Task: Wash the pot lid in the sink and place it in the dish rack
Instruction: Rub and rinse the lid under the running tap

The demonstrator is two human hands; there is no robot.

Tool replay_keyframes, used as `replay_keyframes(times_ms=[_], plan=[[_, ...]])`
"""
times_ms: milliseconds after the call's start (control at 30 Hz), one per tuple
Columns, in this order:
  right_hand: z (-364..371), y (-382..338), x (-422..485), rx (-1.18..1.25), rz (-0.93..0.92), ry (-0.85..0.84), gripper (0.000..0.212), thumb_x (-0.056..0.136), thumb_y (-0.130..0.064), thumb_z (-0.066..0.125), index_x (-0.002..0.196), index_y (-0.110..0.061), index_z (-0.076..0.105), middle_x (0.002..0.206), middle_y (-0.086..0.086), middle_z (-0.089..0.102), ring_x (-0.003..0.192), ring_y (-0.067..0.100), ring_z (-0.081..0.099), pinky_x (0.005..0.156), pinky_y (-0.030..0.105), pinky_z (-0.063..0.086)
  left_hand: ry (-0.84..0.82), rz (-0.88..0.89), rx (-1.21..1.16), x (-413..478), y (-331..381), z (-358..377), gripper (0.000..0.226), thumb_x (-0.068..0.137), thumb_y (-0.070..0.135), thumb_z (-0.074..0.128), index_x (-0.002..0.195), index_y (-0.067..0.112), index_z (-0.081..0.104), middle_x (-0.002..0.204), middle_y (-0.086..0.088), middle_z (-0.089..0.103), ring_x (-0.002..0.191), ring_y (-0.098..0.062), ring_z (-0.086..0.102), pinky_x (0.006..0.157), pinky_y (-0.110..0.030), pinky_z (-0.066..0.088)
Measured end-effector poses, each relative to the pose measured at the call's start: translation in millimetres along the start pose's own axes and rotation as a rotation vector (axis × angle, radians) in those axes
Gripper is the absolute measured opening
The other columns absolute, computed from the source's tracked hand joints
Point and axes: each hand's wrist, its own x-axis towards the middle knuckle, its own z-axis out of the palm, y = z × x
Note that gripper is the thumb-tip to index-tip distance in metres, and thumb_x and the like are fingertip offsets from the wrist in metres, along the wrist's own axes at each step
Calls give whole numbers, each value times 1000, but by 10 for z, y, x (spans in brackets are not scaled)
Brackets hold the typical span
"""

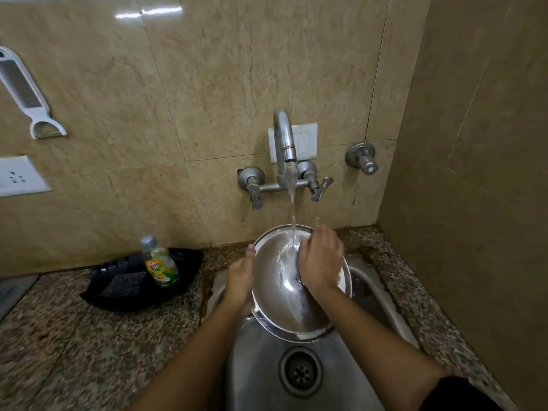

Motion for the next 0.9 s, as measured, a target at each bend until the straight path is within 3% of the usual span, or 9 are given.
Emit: replay_keyframes(times_ms=[100,233,300,400,467,567,700,767,900], plan=[[2,-288,-158,48,-406,-179,61,97,-41,23,151,-14,11,160,4,10,148,17,3,119,41,6,-7,15,0,-80,86,102,47,96,42,47,92,2,72,87,-18,73,79,-28,70,76,-36,57],[-102,-63,-610,-17,-770,-414,61,100,-45,21,152,-18,5,161,-2,1,147,10,-6,120,36,3,69,52,-50,-12,199,77,41,96,40,48,86,7,69,79,-8,71,75,-21,67,68,-25,55],[-158,247,-663,-62,-725,-443,64,98,-50,22,152,-23,2,161,-6,-3,147,7,-9,120,37,4,117,51,-37,81,176,-20,42,93,45,51,75,12,71,77,-8,71,77,-26,67,79,-37,56],[-193,540,-462,-120,-433,-387,67,96,-52,19,152,-21,-1,160,-4,-5,147,11,-9,120,42,9,152,33,-16,126,91,-101,44,90,49,54,69,15,72,77,-8,72,80,-30,69,88,-51,54],[-161,470,-230,-184,-344,-305,69,95,-54,13,152,-16,-2,159,0,-6,147,16,-7,121,43,7,124,5,-20,53,77,-69,41,92,45,53,75,13,72,81,-10,72,82,-30,69,86,-49,55],[-87,41,57,-95,-325,-240,70,96,-52,17,151,-14,-3,160,4,-4,148,18,-6,120,42,2,86,-9,-54,-62,102,50,42,95,39,50,92,1,70,84,-12,71,75,-24,67,71,-34,55],[-11,-459,-97,9,-575,-261,61,97,-40,19,151,-15,5,161,3,1,147,16,-5,120,43,6,54,24,-56,-55,151,94,40,97,36,48,95,2,70,83,-13,72,67,-16,70,58,-21,56],[-5,-436,-353,75,-714,-340,61,98,-37,23,152,-14,6,161,3,2,148,14,-5,120,39,7,44,37,-77,-4,167,64,37,97,35,49,92,5,70,87,-11,73,65,-10,69,58,-18,54],[-48,113,-629,-33,-954,-475,70,97,-47,33,152,-16,2,161,0,1,148,11,-4,120,37,7,100,15,-12,65,173,-27,40,93,43,52,78,11,69,74,-3,70,67,-15,67,66,-26,53]])
